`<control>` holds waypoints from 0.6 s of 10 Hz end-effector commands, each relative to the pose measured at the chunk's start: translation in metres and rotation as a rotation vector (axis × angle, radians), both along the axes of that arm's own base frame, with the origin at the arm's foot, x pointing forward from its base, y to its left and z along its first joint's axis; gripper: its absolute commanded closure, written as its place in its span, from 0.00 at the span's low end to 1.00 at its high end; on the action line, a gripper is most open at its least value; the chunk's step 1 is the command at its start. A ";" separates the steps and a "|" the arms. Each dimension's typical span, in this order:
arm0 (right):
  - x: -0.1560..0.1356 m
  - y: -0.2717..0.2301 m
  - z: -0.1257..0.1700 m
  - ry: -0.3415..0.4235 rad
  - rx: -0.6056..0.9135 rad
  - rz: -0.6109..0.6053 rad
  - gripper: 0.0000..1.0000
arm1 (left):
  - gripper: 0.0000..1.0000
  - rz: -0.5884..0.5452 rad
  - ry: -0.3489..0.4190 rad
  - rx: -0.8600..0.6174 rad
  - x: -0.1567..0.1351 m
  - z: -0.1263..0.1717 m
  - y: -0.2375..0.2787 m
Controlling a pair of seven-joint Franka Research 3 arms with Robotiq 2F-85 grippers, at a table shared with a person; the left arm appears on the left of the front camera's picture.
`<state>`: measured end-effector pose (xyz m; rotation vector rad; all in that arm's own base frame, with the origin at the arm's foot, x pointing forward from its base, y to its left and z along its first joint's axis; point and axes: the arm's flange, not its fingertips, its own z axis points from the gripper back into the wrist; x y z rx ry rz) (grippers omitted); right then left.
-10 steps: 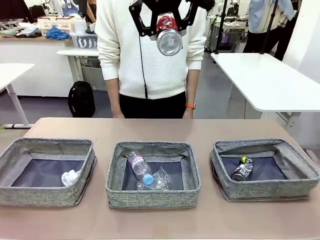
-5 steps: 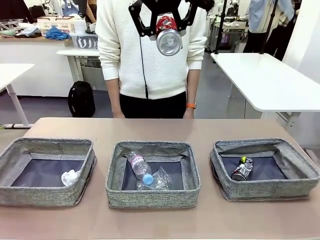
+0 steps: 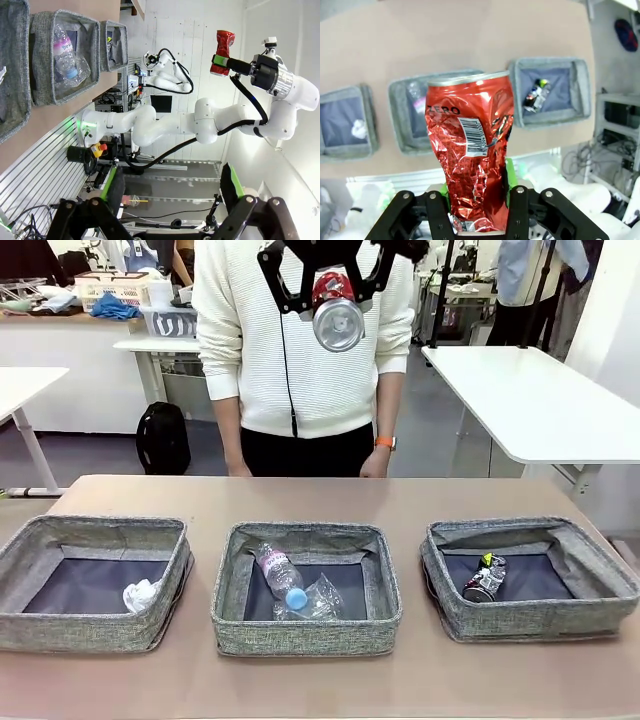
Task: Sort the waste into the appropriate baskets.
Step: Place the picked waste into the Fabric basket indicated by the person.
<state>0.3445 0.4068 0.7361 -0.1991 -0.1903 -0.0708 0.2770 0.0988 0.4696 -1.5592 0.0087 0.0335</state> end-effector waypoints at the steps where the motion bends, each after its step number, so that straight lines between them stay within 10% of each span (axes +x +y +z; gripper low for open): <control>1: -0.002 -0.002 -0.002 -0.017 0.005 0.006 0.63 | 0.00 -0.004 -0.022 -0.019 -0.002 0.002 0.000; 6: -0.002 -0.002 -0.002 -0.017 0.005 0.006 0.63 | 0.00 -0.004 -0.022 -0.019 -0.002 0.002 0.000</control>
